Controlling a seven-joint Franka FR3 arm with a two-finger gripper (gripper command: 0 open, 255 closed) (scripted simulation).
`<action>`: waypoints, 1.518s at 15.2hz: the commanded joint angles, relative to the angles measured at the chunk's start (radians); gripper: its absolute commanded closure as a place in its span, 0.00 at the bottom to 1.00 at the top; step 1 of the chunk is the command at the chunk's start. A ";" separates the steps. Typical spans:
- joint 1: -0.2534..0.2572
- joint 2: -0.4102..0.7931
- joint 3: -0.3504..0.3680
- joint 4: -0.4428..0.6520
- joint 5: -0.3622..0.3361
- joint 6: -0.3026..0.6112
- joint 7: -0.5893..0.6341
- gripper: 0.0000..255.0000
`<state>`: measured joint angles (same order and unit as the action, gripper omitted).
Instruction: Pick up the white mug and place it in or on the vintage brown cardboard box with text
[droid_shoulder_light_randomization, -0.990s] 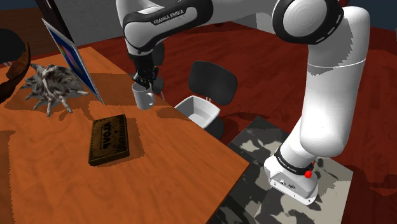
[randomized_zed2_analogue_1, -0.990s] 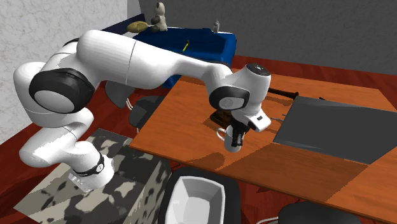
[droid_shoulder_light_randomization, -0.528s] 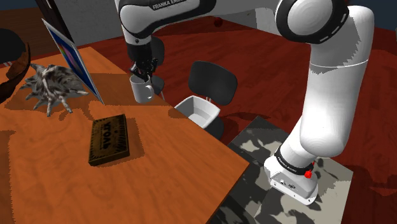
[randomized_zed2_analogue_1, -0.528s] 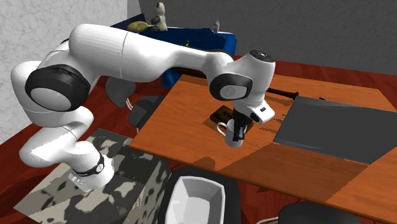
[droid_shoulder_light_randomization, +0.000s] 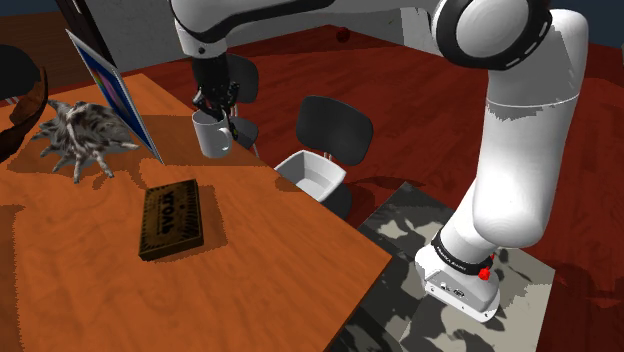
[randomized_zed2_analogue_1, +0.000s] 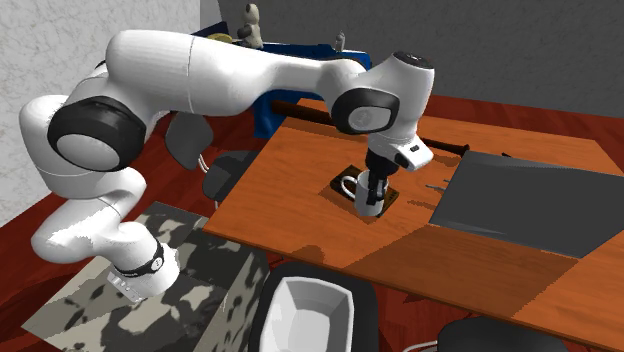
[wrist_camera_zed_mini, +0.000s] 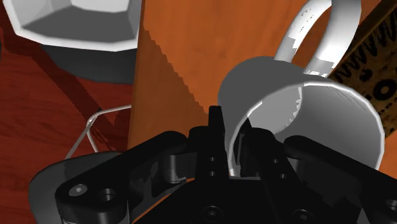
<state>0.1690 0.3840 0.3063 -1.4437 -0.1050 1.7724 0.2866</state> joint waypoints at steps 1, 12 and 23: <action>0.031 0.016 0.011 0.031 -0.007 -0.016 0.040 1.00; 0.247 0.186 0.054 0.328 -0.067 -0.152 0.260 1.00; 0.242 0.188 0.054 0.197 -0.070 -0.021 0.277 1.00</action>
<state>0.4134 0.5715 0.3607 -1.2322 -0.1746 1.7364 0.5640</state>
